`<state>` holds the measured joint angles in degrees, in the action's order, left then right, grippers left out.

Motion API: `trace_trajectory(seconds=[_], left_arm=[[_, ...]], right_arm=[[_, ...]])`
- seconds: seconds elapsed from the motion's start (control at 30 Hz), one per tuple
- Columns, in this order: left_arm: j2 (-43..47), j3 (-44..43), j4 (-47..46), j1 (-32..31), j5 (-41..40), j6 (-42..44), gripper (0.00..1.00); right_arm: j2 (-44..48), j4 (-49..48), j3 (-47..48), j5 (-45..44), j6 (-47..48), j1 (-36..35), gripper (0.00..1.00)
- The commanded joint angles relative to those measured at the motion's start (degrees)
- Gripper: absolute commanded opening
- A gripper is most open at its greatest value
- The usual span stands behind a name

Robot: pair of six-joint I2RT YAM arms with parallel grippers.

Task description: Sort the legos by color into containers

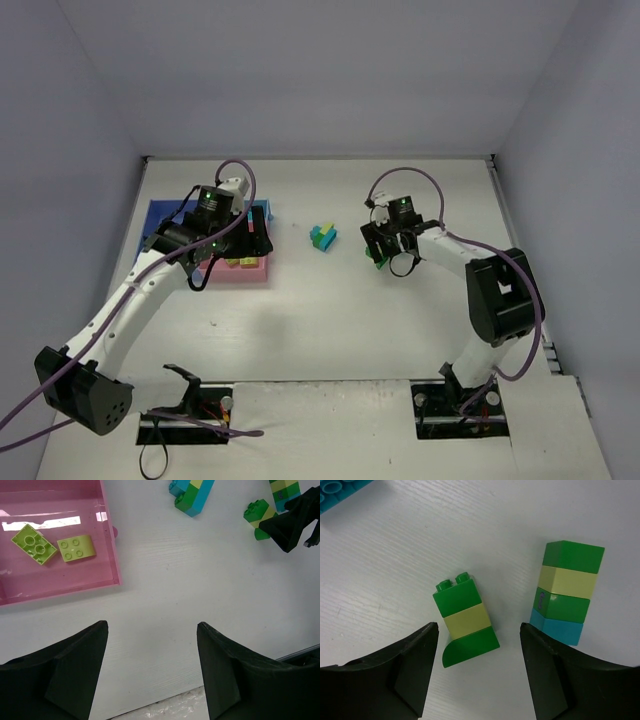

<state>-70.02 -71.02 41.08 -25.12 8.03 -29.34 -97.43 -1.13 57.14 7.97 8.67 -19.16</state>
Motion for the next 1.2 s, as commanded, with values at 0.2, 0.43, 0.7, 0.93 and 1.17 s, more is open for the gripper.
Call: trace_trajectory(seconds=[0.2, 0.43, 0.7, 0.93, 1.17], left_arm=[[1.81, -0.61, -1.44, -0.54, 0.84, 1.83, 0.65], [1.82, 0.36, -1.53, -0.72, 0.93, 1.92, 0.65], [1.12, -0.69, -3.19, -1.24, 3.12, 0.52, 0.65], [-2.14, -4.56, -7.41, -2.47, 10.93, -4.23, 0.65], [-5.74, -6.93, -16.19, -5.02, 15.43, -9.50, 0.65]], right_arm=[[-3.29, 0.86, 3.68, 4.69, 6.18, -0.09, 0.58], [-5.23, 0.86, 3.76, 5.74, 6.28, -0.18, 0.41], [4.95, -0.45, 4.11, 6.01, 3.03, -2.90, 0.00], [18.65, -0.72, 3.41, 3.54, 0.30, -12.12, 0.00], [25.70, -2.38, 2.36, 5.83, -4.36, -18.81, 0.00]])
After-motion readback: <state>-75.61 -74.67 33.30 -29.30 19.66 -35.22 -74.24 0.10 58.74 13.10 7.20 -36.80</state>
